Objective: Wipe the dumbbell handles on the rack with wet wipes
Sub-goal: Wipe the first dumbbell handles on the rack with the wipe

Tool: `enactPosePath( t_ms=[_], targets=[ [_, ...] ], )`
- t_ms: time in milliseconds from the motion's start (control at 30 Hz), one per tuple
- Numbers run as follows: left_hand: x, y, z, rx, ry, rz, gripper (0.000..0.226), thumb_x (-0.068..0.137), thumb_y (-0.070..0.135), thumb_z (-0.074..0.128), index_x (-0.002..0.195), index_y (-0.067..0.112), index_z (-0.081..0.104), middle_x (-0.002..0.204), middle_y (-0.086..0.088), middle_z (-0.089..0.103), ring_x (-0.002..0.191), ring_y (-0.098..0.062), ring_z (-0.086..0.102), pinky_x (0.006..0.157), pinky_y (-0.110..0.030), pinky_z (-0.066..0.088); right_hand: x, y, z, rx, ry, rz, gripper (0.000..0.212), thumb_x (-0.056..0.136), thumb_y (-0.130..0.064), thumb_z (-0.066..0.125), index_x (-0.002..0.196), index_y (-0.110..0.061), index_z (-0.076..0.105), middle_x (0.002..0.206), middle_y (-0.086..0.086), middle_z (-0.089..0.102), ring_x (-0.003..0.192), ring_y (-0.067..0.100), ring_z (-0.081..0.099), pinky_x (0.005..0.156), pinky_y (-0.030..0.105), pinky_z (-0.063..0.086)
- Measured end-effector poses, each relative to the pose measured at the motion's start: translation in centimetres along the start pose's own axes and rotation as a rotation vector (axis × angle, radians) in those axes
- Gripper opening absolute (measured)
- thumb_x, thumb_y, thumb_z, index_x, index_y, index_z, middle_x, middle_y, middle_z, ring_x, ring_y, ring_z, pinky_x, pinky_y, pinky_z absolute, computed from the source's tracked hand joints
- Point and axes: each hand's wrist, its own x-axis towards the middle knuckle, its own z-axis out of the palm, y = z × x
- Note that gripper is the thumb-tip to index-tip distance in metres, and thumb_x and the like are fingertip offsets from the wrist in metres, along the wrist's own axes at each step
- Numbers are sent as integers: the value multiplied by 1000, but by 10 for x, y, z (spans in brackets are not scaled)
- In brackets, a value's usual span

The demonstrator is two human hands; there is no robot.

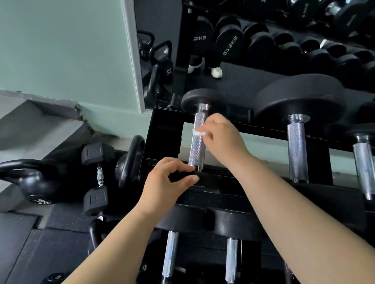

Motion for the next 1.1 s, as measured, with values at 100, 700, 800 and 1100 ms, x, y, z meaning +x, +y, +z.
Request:
enactPosePath(
  t_ms=[100,700,800,1100],
  targets=[
    [-1,-3,3,-18,12,24,33,69,8,75,71,37,59,84,15,55,79,11,52,74,0,35,-5,3,-4,96,0,35,25,88,-2,48,100,-8,69,95,4,50,80,13,45,57,14,30],
    [-2,-4,4,-28,25,34,33,70,7,74,71,35,57,82,15,54,78,17,50,73,1,34,-29,-3,-3,140,-144,97,20,85,-4,51,91,-11,69,72,-18,42,66,-1,41,57,12,32],
    [-1,-6,5,-28,31,48,33,69,6,75,71,34,57,82,13,55,78,16,51,73,0,35,-33,-5,-7,89,-229,33,21,86,-4,50,92,-10,69,74,-16,45,71,4,45,61,11,35],
    [1,-9,4,-38,31,55,35,67,5,76,70,36,59,82,10,57,79,12,53,73,0,36,30,-3,2,-192,172,41,28,85,-1,44,106,-2,63,103,17,58,94,32,53,65,32,36]
  ],
)
